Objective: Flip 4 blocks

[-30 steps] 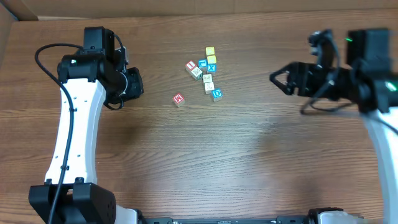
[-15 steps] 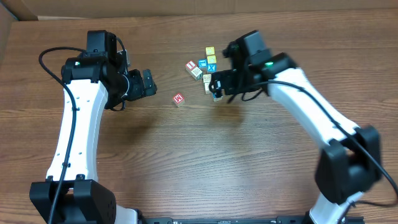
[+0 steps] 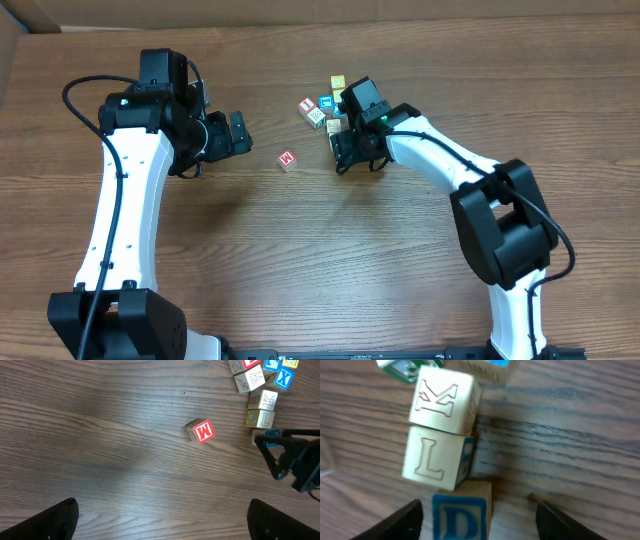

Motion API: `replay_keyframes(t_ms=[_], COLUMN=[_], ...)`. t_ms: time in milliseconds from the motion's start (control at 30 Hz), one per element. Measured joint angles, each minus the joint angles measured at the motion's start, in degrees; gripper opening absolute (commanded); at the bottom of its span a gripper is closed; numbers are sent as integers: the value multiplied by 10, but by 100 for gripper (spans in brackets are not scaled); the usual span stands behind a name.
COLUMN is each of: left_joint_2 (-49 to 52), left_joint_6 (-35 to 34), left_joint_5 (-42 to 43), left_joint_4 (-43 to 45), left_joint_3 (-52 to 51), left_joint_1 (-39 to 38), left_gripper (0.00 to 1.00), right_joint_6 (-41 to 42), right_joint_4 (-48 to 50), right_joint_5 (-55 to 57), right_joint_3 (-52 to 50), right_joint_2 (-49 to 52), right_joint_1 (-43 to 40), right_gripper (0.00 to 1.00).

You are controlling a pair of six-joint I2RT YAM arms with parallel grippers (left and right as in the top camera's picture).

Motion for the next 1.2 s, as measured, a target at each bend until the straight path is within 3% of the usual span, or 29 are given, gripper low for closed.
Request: replay_keyframes(t_ms=[100,200,533,867,1200], left_joint_2=[0,0,0,0,0], left_joint_6=[0,0,0,0,0], left_joint_5=[0,0,0,0,0], left_joint_4=[0,0,0,0,0], left_joint_3=[0,0,0,0,0], left_joint_1=[0,0,0,0,0], left_gripper=[100,100,100,100,100], right_joint_6=[1,10,27,135,254], right_joint_4=[3,4,-121,-304,-261], right_joint_5=[2,2,2,2,17], right_joint_3=[0,1,29,53,-45], right_joint_2=[4,4,-20,-192,-196], right_joint_1=[0,0,2,47,129], right_gripper=[45,37,33,33,33])
